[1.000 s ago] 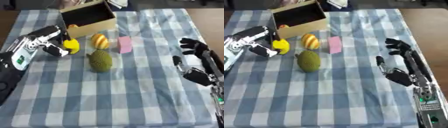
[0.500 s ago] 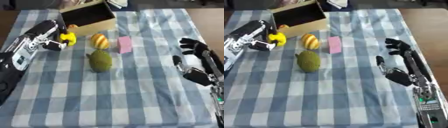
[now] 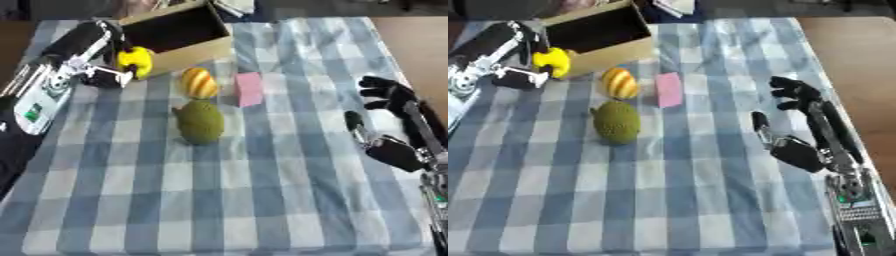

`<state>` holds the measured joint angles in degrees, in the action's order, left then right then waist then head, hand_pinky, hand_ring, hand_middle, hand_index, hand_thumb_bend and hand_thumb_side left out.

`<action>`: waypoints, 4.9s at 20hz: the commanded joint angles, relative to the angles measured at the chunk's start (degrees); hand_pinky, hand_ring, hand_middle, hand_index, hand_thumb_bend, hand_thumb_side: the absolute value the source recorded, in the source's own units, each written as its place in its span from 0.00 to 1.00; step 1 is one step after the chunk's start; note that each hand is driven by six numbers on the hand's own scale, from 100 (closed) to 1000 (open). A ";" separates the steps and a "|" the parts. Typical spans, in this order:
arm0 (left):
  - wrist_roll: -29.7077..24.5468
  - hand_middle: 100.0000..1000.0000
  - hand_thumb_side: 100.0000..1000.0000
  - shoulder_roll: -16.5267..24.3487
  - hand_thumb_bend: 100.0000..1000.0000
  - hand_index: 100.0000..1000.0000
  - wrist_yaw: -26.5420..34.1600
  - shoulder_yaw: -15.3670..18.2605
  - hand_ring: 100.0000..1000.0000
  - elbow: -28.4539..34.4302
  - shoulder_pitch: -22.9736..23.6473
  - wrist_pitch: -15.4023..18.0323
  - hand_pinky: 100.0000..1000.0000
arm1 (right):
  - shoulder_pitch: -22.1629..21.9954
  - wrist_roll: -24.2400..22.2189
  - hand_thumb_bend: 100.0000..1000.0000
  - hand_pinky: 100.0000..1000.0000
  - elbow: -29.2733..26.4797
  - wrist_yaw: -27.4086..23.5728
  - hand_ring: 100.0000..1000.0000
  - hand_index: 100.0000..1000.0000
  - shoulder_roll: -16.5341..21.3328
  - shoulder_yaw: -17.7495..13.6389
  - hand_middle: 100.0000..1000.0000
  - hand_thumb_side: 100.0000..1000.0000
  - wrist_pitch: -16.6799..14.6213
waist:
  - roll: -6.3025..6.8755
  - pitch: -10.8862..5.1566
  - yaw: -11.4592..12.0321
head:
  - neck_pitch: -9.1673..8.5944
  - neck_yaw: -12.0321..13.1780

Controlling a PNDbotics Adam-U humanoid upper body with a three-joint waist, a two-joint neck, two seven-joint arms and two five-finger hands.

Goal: Pick up objects on the table and place them in the box.

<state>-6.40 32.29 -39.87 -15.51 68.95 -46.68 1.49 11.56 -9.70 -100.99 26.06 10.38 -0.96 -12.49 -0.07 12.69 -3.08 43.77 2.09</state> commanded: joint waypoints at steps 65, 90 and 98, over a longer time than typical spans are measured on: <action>5.60 0.57 0.39 -10.61 0.39 0.73 24.07 12.79 0.55 39.26 32.28 -7.78 0.64 | 39.44 -17.51 0.24 0.79 38.44 5.69 0.89 0.97 14.46 13.08 0.93 0.28 -12.71 | -0.70 -1.34 6.39 | -0.09 -3.97; 2.69 0.57 0.41 -15.18 0.37 0.73 24.08 11.78 0.54 38.24 33.79 -6.33 0.64 | 46.82 -22.75 0.24 0.83 57.36 23.77 0.92 0.98 6.23 8.20 0.95 0.20 -16.26 | -0.94 -1.26 9.74 | 0.34 -6.06; 2.37 0.57 0.41 -15.57 0.37 0.73 24.01 11.54 0.54 38.13 33.76 -6.25 0.64 | 47.09 -17.57 0.21 0.82 59.07 29.30 0.88 0.95 4.86 6.77 0.86 0.19 -15.09 | -0.94 -1.22 10.30 | 0.34 -6.44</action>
<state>-3.82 16.43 -16.10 -4.02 106.34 -12.56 -4.85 57.23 -28.28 -41.66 54.28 14.78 6.36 -27.76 -0.36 12.69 7.13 43.83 -4.20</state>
